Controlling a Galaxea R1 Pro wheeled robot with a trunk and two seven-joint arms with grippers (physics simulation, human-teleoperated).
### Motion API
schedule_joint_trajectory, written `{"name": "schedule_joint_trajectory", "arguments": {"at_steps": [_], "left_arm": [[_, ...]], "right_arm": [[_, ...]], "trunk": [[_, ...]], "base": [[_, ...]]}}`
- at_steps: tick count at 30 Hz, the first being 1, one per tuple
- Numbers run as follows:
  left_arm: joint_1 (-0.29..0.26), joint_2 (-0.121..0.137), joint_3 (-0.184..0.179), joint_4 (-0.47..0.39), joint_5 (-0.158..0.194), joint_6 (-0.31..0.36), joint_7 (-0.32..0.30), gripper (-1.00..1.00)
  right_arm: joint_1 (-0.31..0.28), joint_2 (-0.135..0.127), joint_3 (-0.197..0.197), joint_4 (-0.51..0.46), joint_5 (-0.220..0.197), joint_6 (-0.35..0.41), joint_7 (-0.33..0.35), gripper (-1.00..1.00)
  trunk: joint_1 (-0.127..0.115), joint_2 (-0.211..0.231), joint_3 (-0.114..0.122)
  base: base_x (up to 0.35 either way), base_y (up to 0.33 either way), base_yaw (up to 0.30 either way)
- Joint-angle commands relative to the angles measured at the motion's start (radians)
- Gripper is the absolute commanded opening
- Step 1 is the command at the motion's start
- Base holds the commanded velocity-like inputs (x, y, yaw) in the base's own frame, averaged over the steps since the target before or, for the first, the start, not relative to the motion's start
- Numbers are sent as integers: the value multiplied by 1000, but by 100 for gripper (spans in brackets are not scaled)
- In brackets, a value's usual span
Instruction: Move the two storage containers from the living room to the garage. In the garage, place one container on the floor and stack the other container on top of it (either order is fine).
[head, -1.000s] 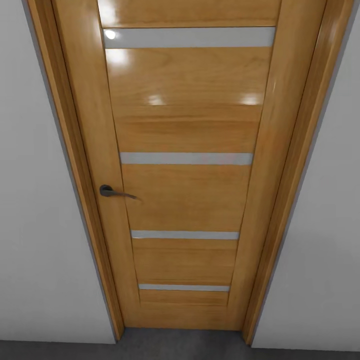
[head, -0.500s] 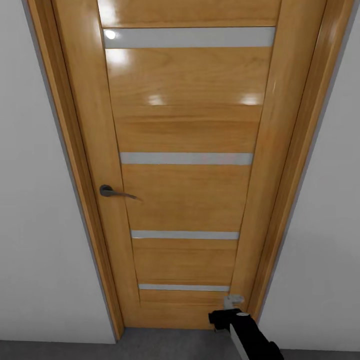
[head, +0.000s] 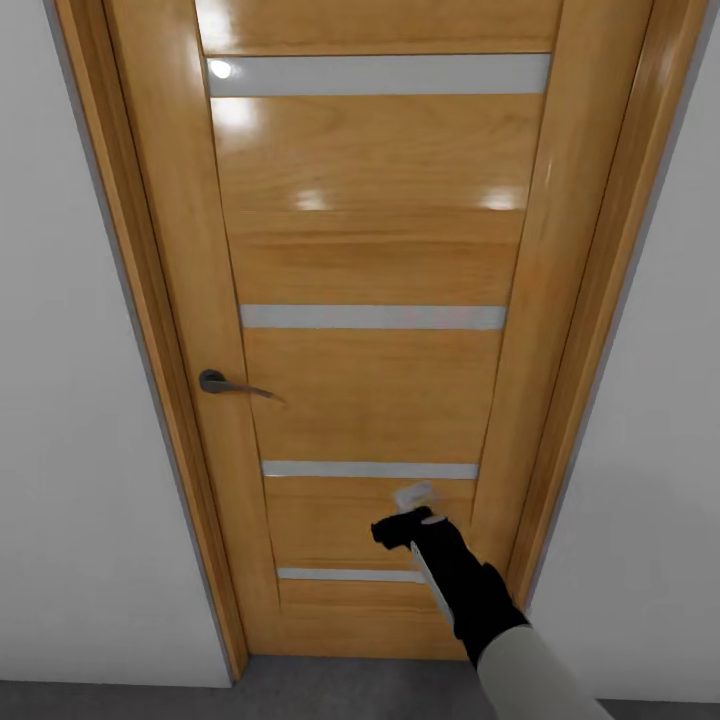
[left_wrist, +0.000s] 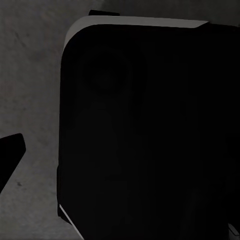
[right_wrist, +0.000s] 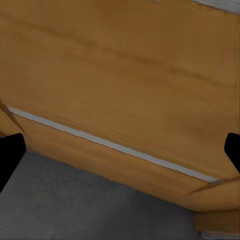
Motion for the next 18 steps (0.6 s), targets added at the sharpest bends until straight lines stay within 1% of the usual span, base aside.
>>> {"name": "schedule_joint_trajectory", "arguments": {"at_steps": [1,2,3,4,7,10,17,18], "left_arm": [[0,0,0,-1,10,0,0,100],[0,0,0,-1,11,0,0,100],[0,0,0,-1,11,-1,0,100],[0,0,0,-1,11,0,0,100],[0,0,-1,-1,11,0,0,100],[0,1,-2,-1,12,-1,0,100],[0,1,-1,-1,13,-1,0,100],[0,1,-1,-1,13,-1,0,100]], "right_arm": [[-1,0,50,-21,11,3,2,100],[-1,0,71,-29,12,1,1,100],[-2,0,152,-74,14,-15,0,100],[-2,0,165,-93,14,-25,-3,100],[-2,0,179,-132,16,-57,-9,100],[-2,0,185,-148,18,-94,-10,100],[-2,0,195,-153,18,-99,-10,100],[-2,0,236,-153,18,-114,-13,100]], "trunk": [[0,-1,-1],[0,-1,-1],[0,-1,-1],[0,-1,-1],[0,-1,-1],[0,-1,-1],[0,-1,-1],[0,-1,-1]], "base": [[0,0,0],[0,0,0],[0,0,0],[0,0,0],[0,0,0],[0,0,0],[0,0,0],[0,0,0]]}}
